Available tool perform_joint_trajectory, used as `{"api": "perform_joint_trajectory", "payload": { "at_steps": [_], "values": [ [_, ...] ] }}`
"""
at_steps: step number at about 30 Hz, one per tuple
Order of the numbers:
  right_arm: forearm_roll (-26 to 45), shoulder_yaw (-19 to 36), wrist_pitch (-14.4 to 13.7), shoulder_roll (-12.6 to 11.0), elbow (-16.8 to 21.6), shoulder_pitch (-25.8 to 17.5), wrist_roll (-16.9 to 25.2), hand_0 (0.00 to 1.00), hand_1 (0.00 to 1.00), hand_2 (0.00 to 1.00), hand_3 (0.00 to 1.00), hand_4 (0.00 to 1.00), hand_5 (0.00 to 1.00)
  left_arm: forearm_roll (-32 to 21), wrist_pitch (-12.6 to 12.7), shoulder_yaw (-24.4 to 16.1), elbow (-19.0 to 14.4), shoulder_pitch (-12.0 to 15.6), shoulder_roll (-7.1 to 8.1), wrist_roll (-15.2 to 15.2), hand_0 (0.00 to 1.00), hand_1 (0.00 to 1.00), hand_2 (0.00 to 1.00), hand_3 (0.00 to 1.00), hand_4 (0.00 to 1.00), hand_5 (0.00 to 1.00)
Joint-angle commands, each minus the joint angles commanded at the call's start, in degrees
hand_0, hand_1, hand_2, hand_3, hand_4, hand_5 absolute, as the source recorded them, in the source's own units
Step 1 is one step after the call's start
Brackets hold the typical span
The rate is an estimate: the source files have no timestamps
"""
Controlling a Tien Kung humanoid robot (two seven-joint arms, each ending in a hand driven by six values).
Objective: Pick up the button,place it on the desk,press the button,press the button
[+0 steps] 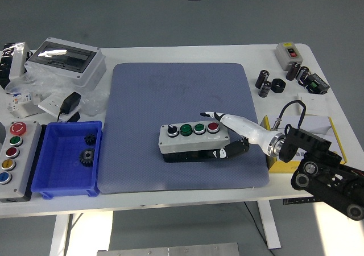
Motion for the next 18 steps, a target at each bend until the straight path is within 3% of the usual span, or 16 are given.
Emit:
{"api": "perform_joint_trajectory", "payload": {
  "at_steps": [13,14,18],
  "values": [
    [1.9,0.2,-1.5,1.4,-1.7,-0.5,0.2,0.998,0.998,0.998,0.998,0.945,0.200,0.9,-0.1,0.0,0.0,-0.1,0.12,0.1,0.631,0.580,0.515,0.602,0.667,0.215],
    [2.3,0.4,-1.3,1.3,-1.5,-0.6,0.2,0.998,0.998,0.998,0.998,0.998,0.343,0.9,-0.1,0.0,0.0,-0.1,0.14,0.2,0.633,0.580,0.514,0.604,0.667,0.205],
    [4.7,1.6,0.2,1.0,-0.5,-0.9,0.1,0.998,0.998,0.998,0.998,0.998,0.343,0.8,-0.2,0.1,0.0,-0.1,0.18,0.2,0.633,0.580,0.514,0.604,0.667,0.205]
  ]
}}
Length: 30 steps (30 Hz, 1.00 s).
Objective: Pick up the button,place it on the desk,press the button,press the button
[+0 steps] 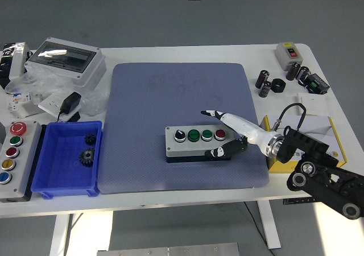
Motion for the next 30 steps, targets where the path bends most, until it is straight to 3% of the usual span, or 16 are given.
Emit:
{"api": "perform_joint_trajectory", "payload": {
  "at_steps": [9,13,15,21,25,26,30],
  "values": [
    [7.9,5.8,4.2,-2.5,5.4,-2.4,-0.1,0.998,0.998,0.998,0.998,0.998,0.411,-1.2,-0.2,0.6,0.0,0.1,-0.06,0.0,0.633,0.578,0.514,0.605,0.667,0.184],
    [9.5,11.0,0.7,-5.1,10.3,-5.5,-0.4,0.998,0.998,0.998,0.998,0.998,0.411,-2.0,0.0,0.7,0.0,0.3,-0.18,0.0,0.633,0.578,0.514,0.605,0.667,0.184],
    [7.0,13.1,1.0,-6.6,12.6,-6.1,-2.6,0.998,0.998,0.998,0.998,0.998,0.415,-2.1,0.1,0.5,0.0,0.4,-0.21,0.1,0.633,0.577,0.514,0.605,0.666,0.177],
    [-1.0,13.8,11.2,-10.8,20.1,-3.5,-13.5,0.998,0.998,0.998,0.998,0.998,0.434,-2.1,0.4,-0.2,0.0,0.5,0.10,0.5,0.633,0.573,0.514,0.606,0.662,0.163],
    [2.3,13.2,18.2,-10.9,20.1,-0.8,-19.7,0.998,0.998,0.998,0.998,0.998,0.434,-1.8,0.5,-0.4,0.0,0.4,0.12,0.7,0.633,0.573,0.514,0.606,0.662,0.163],
    [3.3,13.3,19.6,-10.8,20.1,-0.3,-20.9,0.411,0.559,0.719,0.998,0.713,0.647,-1.8,0.5,-0.4,0.0,0.4,0.12,0.7,0.633,0.574,0.512,0.606,0.661,0.163],
    [4.6,13.1,24.8,-10.1,20.1,1.7,-25.0,0.411,0.559,0.719,0.998,0.713,0.647,-2.0,0.6,-0.4,0.0,0.5,0.14,0.8,0.633,0.574,0.512,0.606,0.661,0.163]
  ]
}}
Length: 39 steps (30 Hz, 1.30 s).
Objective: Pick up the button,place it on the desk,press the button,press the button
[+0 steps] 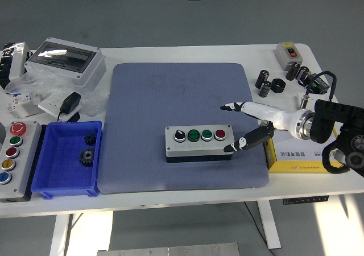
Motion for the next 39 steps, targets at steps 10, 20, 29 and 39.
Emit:
{"api": "perform_joint_trajectory", "payload": {
  "at_steps": [10,20,29,39],
  "values": [
    [0.6,-2.4,2.3,2.3,0.0,2.4,-0.5,0.026,0.136,0.311,0.792,0.323,0.031,-0.7,0.2,0.2,0.0,0.0,-0.06,0.1,0.633,0.577,0.506,0.605,0.660,0.179],
    [0.5,-4.6,0.9,4.4,-2.1,3.7,0.3,0.002,0.112,0.284,0.789,0.338,0.022,-0.6,0.1,0.3,0.0,0.0,-0.07,0.0,0.632,0.575,0.506,0.605,0.658,0.177],
    [-1.3,-6.4,-0.9,6.3,-5.9,3.7,0.7,0.002,0.103,0.277,0.785,0.346,0.018,-0.8,0.0,0.5,0.0,-0.1,-0.07,-0.1,0.632,0.579,0.501,0.604,0.669,0.214],
    [-2.2,-7.4,-1.4,6.2,-7.5,2.6,0.8,0.002,0.099,0.265,0.783,0.379,0.005,-1.3,-0.1,0.9,0.0,-0.1,-0.08,-0.4,0.632,0.578,0.499,0.602,0.671,0.229]
  ]
}}
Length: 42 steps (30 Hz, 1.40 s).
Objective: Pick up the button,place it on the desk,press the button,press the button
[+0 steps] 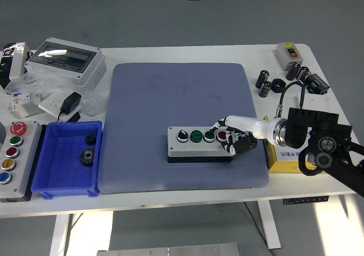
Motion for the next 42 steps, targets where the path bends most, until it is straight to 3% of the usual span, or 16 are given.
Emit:
{"api": "perform_joint_trajectory", "payload": {
  "at_steps": [8,14,18,22,23,27,28,29,34,35,40,41,42],
  "values": [
    [7.6,6.9,-2.7,-1.6,6.2,-1.5,7.1,0.002,0.097,0.264,0.784,0.385,0.002,0.0,0.0,0.1,0.0,0.1,-0.06,-0.1,0.632,0.578,0.499,0.602,0.670,0.230],
    [7.3,13.8,-9.9,-0.8,7.4,-6.0,13.5,0.002,0.095,0.261,0.772,0.386,0.003,0.0,0.2,0.1,0.0,0.2,-0.10,-0.1,0.633,0.578,0.497,0.600,0.671,0.232],
    [5.8,18.9,-17.5,3.6,3.2,-11.1,19.2,0.002,0.099,0.262,0.750,0.400,0.002,-0.5,0.5,0.3,0.0,0.3,-0.26,-0.1,0.632,0.578,0.498,0.600,0.671,0.235],
    [10.0,23.6,-25.5,8.9,-1.7,-15.6,25.7,0.002,0.099,0.262,0.750,0.400,0.002,-0.6,0.7,0.2,0.0,0.6,-0.60,0.0,0.632,0.578,0.498,0.600,0.671,0.235],
    [11.5,24.9,-27.6,10.5,-3.0,-16.7,27.7,0.052,0.210,0.378,0.781,0.581,0.169,-0.5,0.8,0.2,0.0,0.6,-0.70,-0.1,0.632,0.578,0.497,0.600,0.669,0.238],
    [18.4,29.4,-32.8,16.0,-7.7,-19.0,34.0,0.052,0.210,0.378,0.781,0.581,0.169,-0.3,0.8,0.0,0.0,0.7,-0.83,-0.2,0.632,0.578,0.497,0.600,0.669,0.238],
    [20.2,30.1,-32.4,17.0,-8.5,-19.1,35.1,0.052,0.210,0.378,0.781,0.581,0.169,-0.2,0.8,0.0,0.0,0.7,-0.81,-0.2,0.632,0.578,0.497,0.600,0.669,0.238],
    [22.4,30.7,-31.2,17.8,-9.3,-19.2,35.9,0.415,0.565,0.636,0.808,0.758,0.380,-0.2,0.8,0.0,0.0,0.7,-0.79,-0.3,0.633,0.578,0.495,0.601,0.668,0.240],
    [33.4,32.3,-23.4,18.7,-10.4,-18.5,33.8,0.415,0.565,0.636,0.808,0.758,0.380,-0.1,0.8,0.0,0.0,0.6,-0.67,-0.4,0.633,0.578,0.495,0.601,0.668,0.240],
    [35.3,32.5,-22.1,18.7,-10.3,-18.3,33.3,0.845,0.855,0.883,0.958,0.998,0.998,-0.1,0.8,0.0,0.0,0.6,-0.66,-0.4,0.633,0.578,0.507,0.601,0.668,0.243],
    [46.3,33.5,-15.2,18.6,-9.6,-17.9,31.9,0.845,0.855,0.883,0.958,0.998,0.998,-0.1,0.8,0.1,0.0,0.8,-0.60,-0.4,0.633,0.578,0.507,0.601,0.668,0.243],
    [48.7,33.7,-14.0,18.7,-9.5,-18.0,31.8,0.998,0.973,0.981,0.998,0.998,0.998,-0.1,0.7,0.1,0.0,0.9,-0.58,-0.4,0.634,0.578,0.508,0.602,0.670,0.245],
    [50.8,33.8,-12.9,18.7,-9.4,-18.1,31.7,0.998,0.973,0.981,0.998,0.998,0.998,0.0,0.7,0.0,0.0,0.9,-0.55,-0.4,0.634,0.578,0.508,0.602,0.670,0.245]
  ]
}}
